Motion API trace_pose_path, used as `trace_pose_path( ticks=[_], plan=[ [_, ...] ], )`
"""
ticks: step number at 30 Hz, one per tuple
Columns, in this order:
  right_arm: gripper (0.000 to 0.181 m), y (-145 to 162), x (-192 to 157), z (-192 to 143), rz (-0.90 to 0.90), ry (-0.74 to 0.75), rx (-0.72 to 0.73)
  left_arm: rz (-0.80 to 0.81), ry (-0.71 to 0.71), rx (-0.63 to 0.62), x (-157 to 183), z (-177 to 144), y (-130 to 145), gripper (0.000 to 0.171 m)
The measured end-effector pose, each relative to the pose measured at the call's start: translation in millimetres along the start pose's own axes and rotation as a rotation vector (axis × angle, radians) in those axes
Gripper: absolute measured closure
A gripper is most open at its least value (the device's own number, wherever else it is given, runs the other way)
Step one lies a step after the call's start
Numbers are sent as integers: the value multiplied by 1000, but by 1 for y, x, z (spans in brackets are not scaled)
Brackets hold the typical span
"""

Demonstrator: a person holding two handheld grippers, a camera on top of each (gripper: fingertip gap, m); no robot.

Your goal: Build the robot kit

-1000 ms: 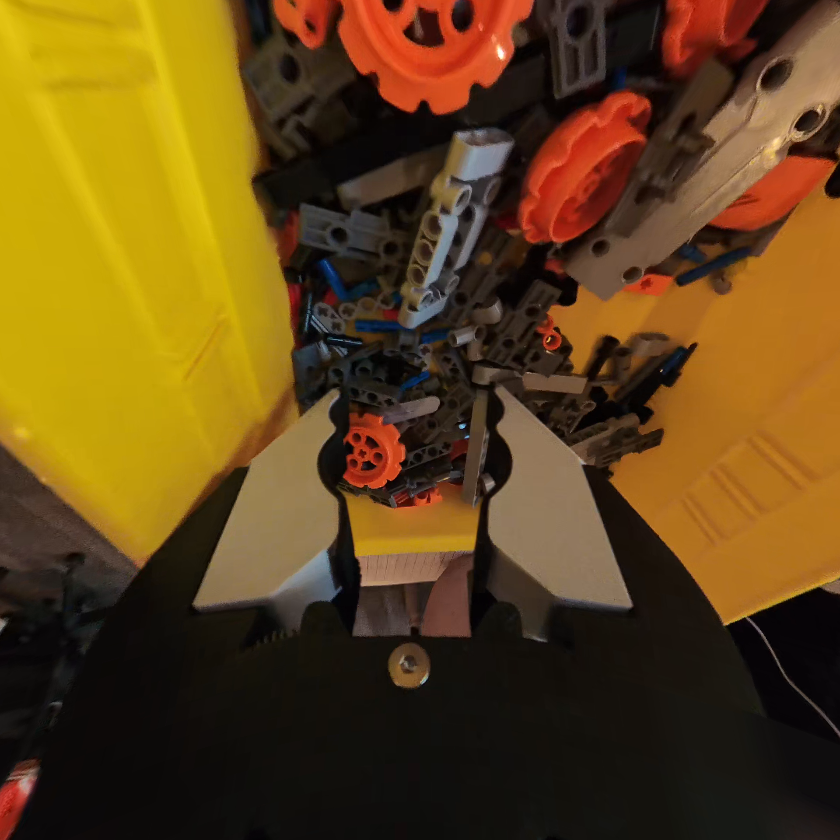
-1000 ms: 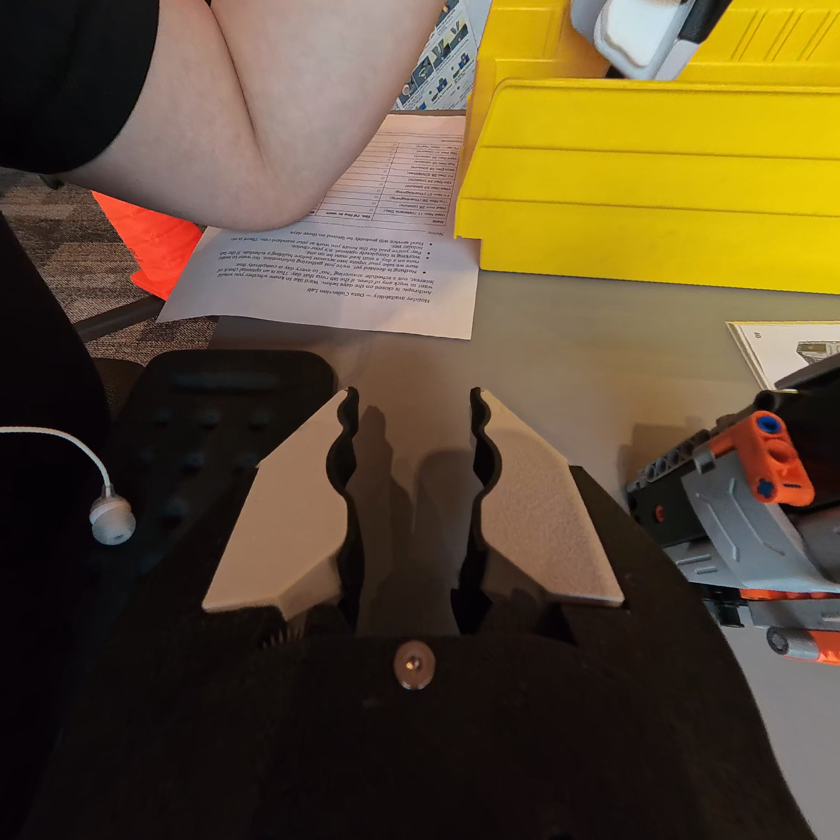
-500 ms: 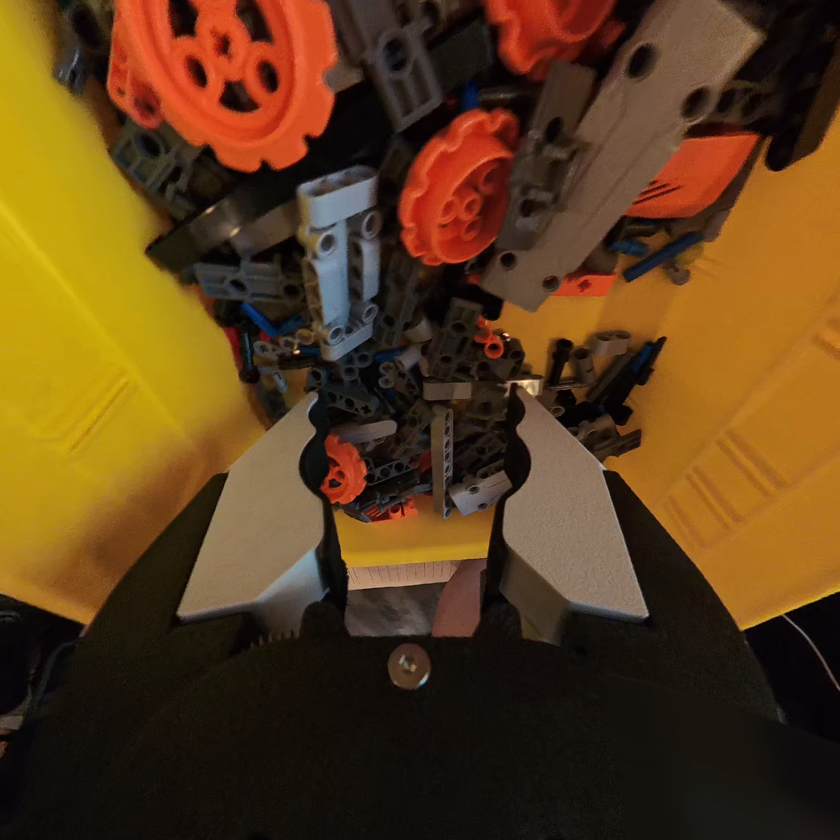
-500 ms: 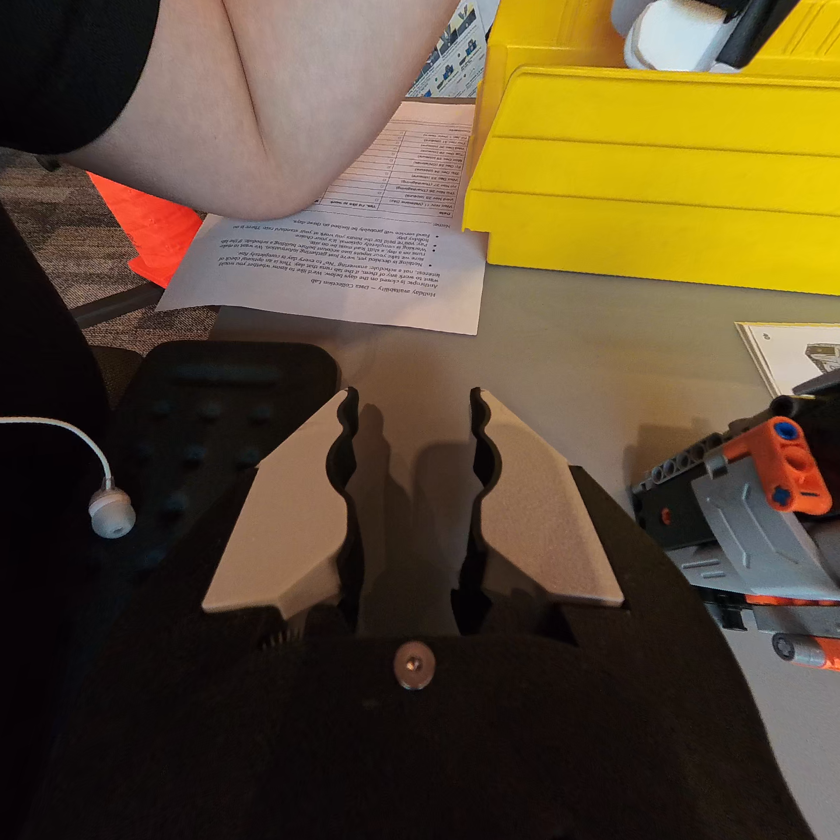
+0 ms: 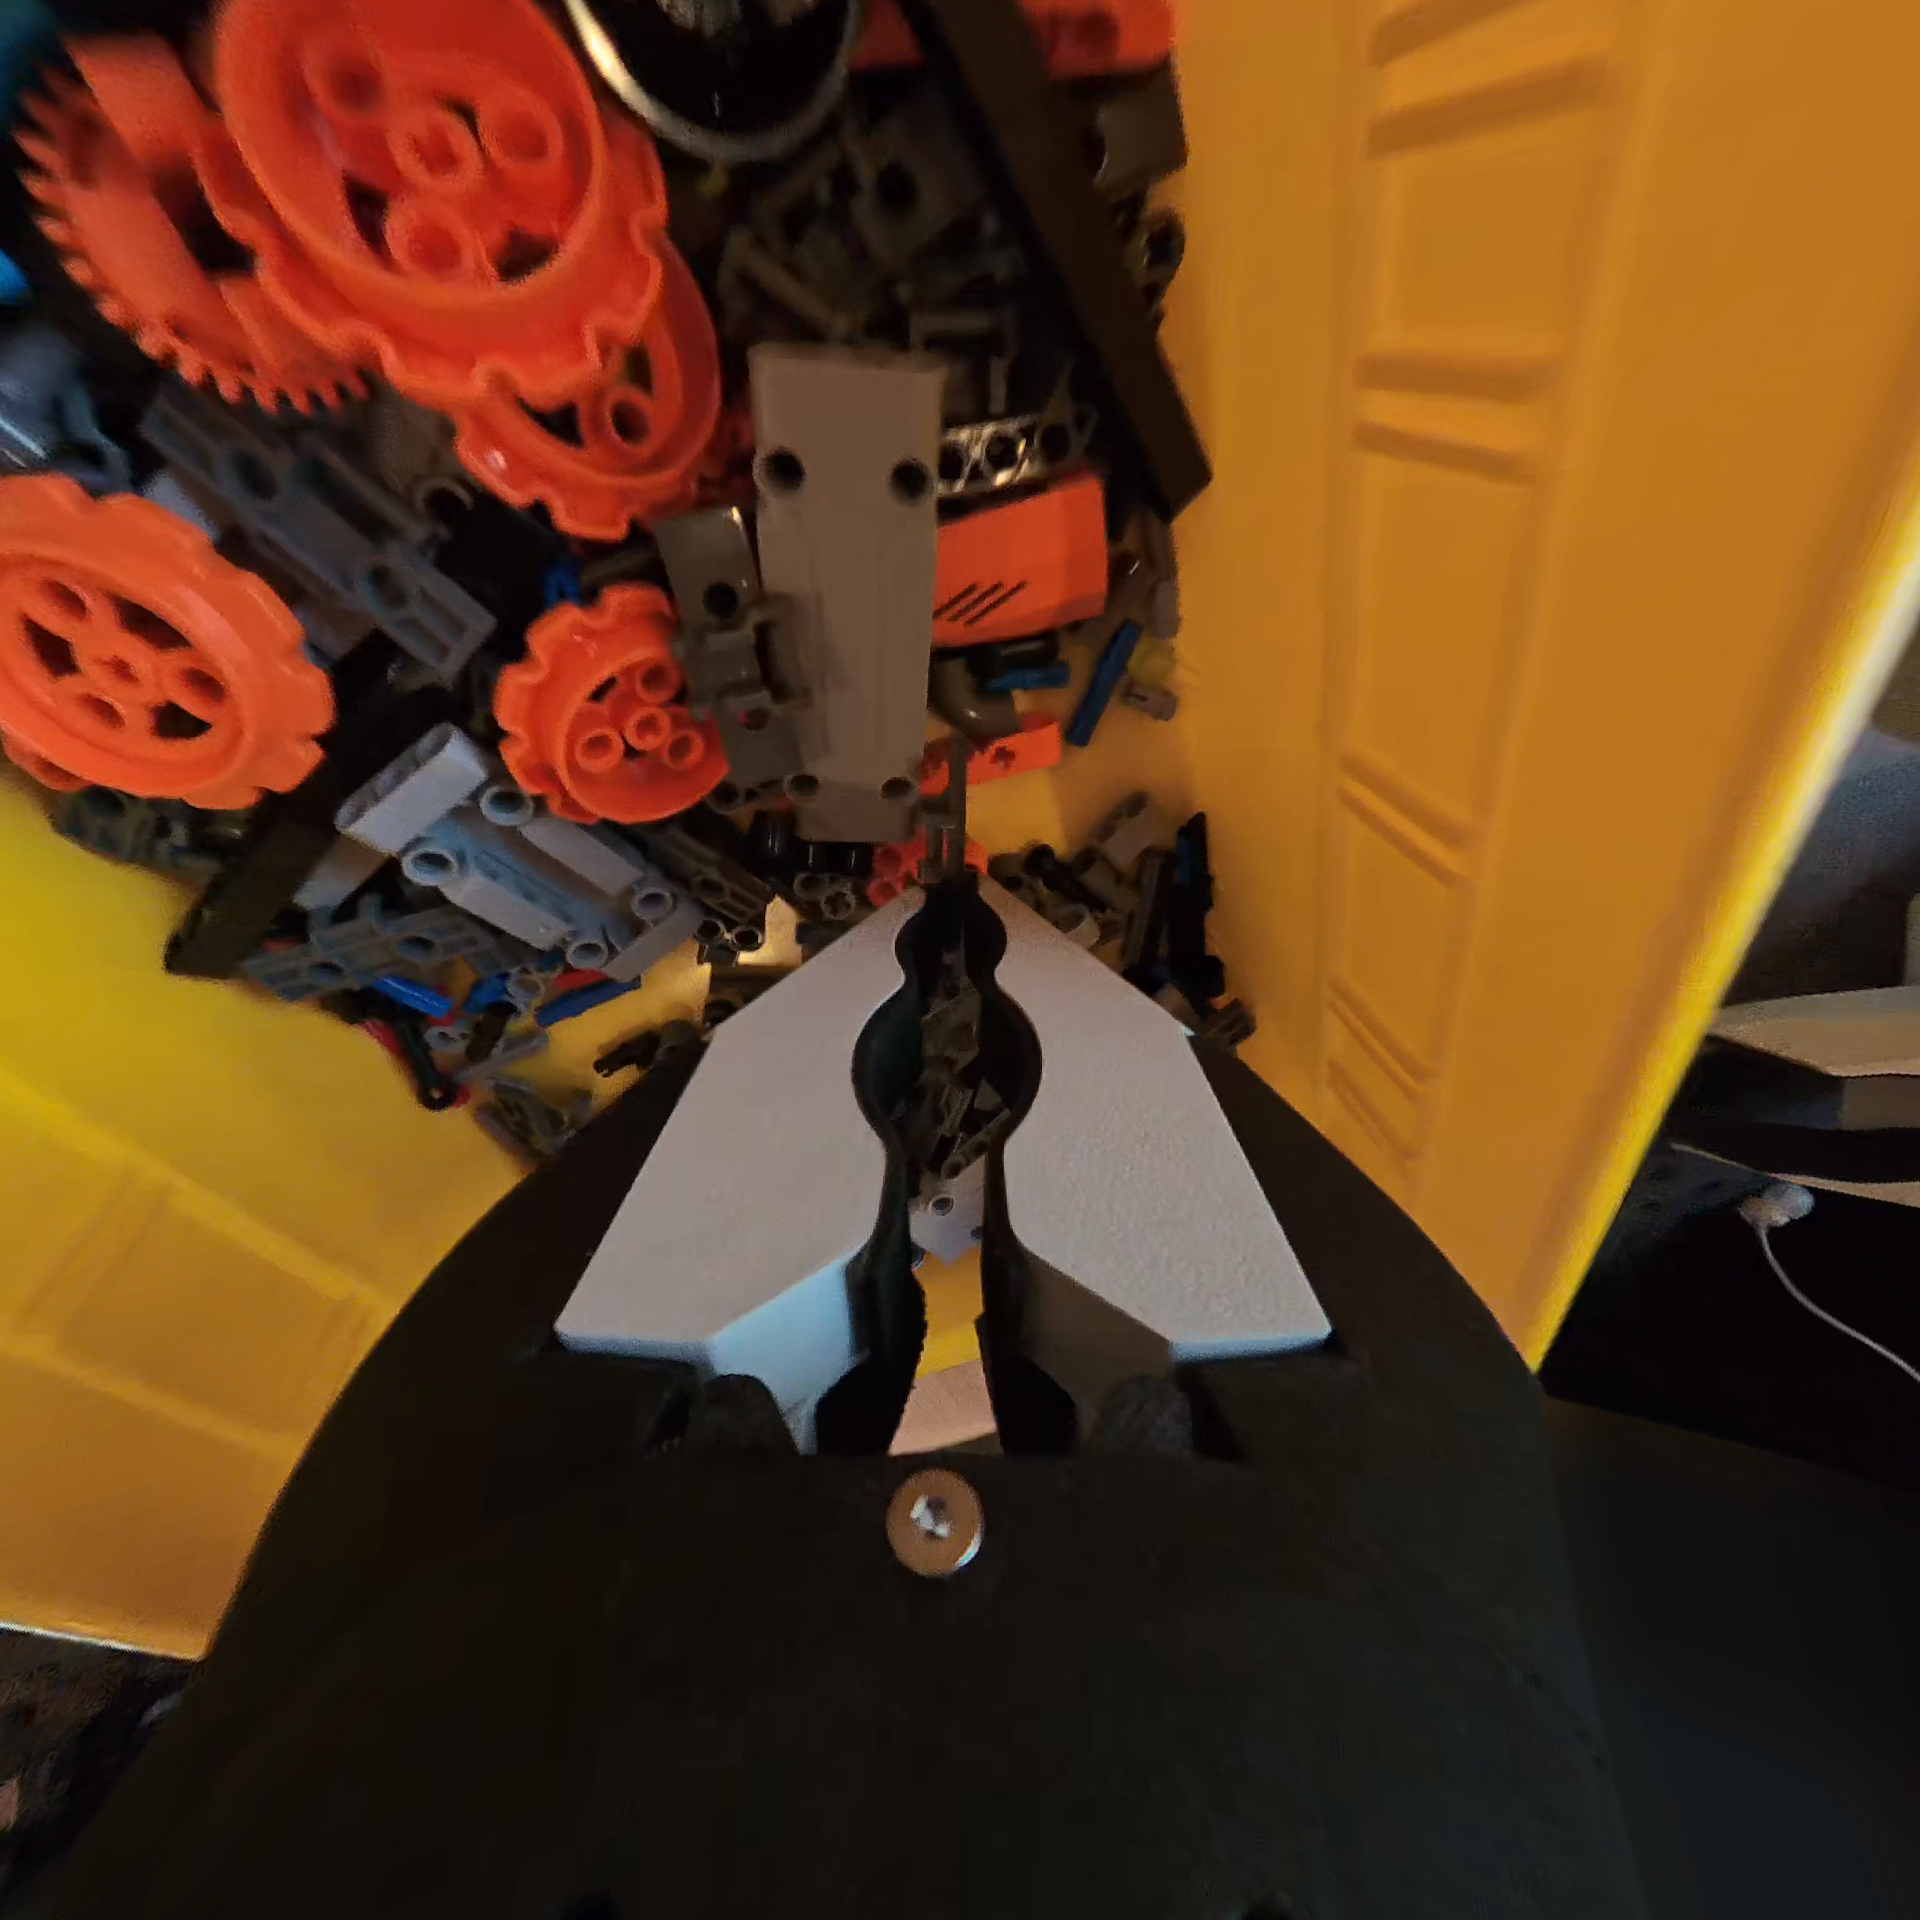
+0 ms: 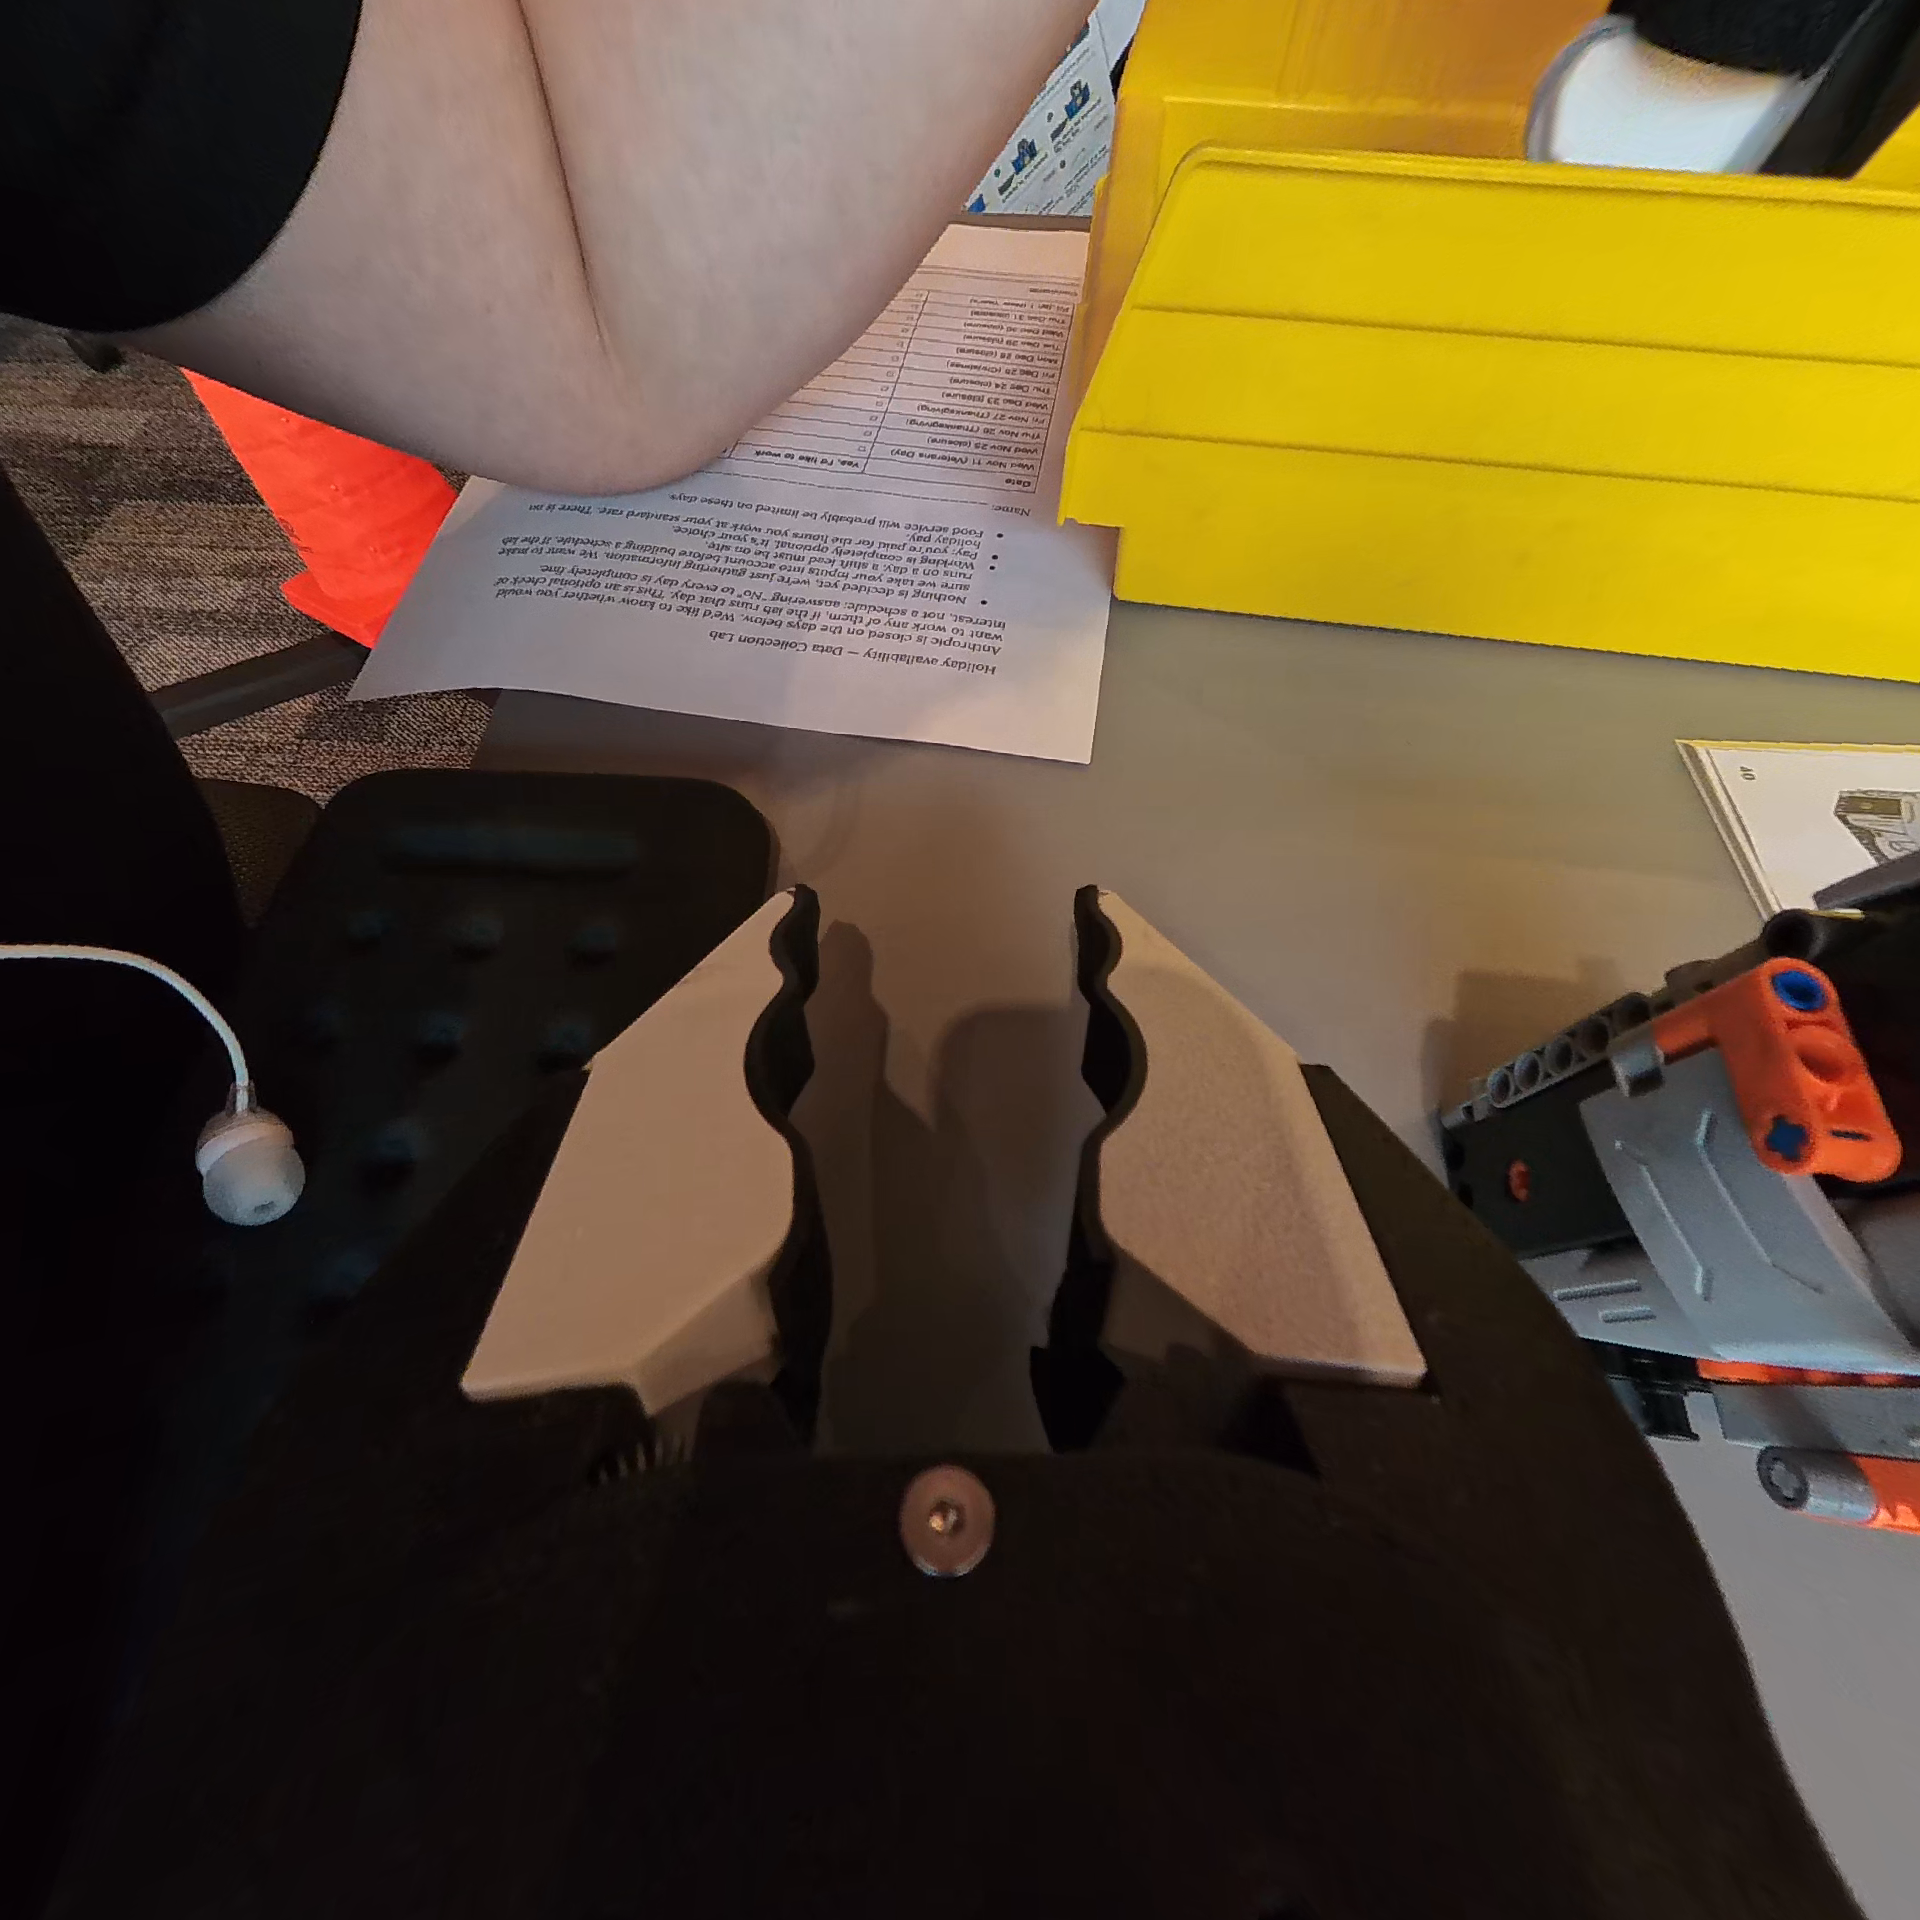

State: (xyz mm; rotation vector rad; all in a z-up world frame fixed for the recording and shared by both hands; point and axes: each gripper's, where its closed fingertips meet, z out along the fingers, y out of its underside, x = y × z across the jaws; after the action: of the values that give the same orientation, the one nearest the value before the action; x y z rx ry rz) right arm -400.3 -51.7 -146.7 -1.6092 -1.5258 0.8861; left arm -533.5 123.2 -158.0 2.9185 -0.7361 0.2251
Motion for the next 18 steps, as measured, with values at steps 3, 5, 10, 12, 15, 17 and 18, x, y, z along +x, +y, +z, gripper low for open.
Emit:
trace_pose_path(
  ticks=[3, 5, 10, 12, 15, 17, 18],
  plan=[
    [133, 0, 0, 0, 1, -1, 1, 24, 12, 137, 4, -16, -21, 171],
    [133, 0, 0, 0, 1, -2, 0, 5, -8, 236, 0, -30, -32, 161],
    [133, 1, -1, 1, -1, -3, -5, -149, -52, 29, -23, -16, 21, 101],
    [133, 1, -1, 1, -4, -3, -9, -217, -46, -40, -29, -8, 36, 105],
    [133, 2, -1, 1, -9, -3, -13, -252, -37, -88, -34, -1, 43, 115],
    [132, 2, -1, 1, -6, -4, -14, -248, -38, -162, -31, 6, 54, 115],
    [133, 2, -1, 1, -6, -4, -13, -233, -46, -195, -30, 10, 57, 112]
  ],
)
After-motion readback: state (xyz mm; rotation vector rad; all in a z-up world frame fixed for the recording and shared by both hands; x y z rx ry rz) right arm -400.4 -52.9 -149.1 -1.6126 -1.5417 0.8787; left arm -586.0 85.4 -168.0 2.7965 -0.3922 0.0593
